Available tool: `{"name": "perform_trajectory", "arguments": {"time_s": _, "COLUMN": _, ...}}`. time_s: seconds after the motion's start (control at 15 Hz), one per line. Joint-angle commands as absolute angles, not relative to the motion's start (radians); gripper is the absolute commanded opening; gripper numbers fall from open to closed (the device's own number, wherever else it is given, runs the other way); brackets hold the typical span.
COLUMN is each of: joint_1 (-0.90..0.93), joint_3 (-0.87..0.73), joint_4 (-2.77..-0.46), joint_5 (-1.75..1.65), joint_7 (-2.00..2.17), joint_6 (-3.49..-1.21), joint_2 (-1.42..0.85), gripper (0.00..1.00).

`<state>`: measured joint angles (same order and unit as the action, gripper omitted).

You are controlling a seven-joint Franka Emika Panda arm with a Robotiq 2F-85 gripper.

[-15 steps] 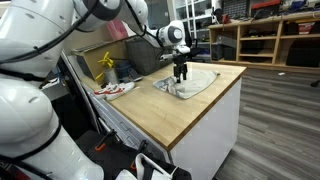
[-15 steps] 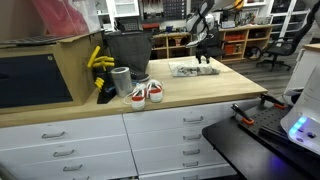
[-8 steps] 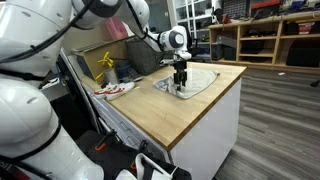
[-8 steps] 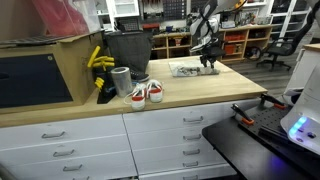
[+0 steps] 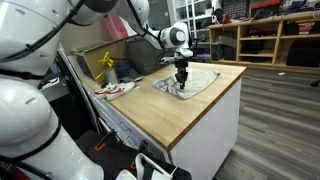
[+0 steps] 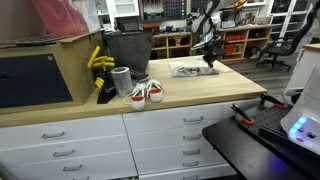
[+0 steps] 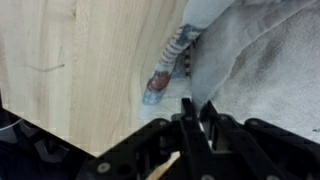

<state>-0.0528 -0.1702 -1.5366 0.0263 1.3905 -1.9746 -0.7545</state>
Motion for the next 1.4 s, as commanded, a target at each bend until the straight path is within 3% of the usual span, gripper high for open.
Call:
{"name": "perform_trajectory", "arguments": {"time_s": 0.0, "joint_1": -0.059, "joint_3": -0.172, "joint_4": -1.590, "joint_5": 0.045, "joint_7": 1.369, "joint_6": -1.991, "joint_2": -0.695, "gripper": 0.00}}
{"name": "perform_trajectory", "arguments": {"time_s": 0.47, "joint_1": -0.054, "joint_3": -0.177, "joint_4": -1.573, "joint_5": 0.051, "joint_7": 1.420, "joint_6": -2.055, "joint_2": -0.684, "gripper": 0.01}}
{"name": "perform_trajectory", "arguments": {"time_s": 1.33, "joint_1": -0.020, "joint_3": -0.185, "joint_4": -1.332, "joint_5": 0.049, "joint_7": 1.651, "joint_6": -2.092, "joint_2": -0.831, "gripper": 0.01}}
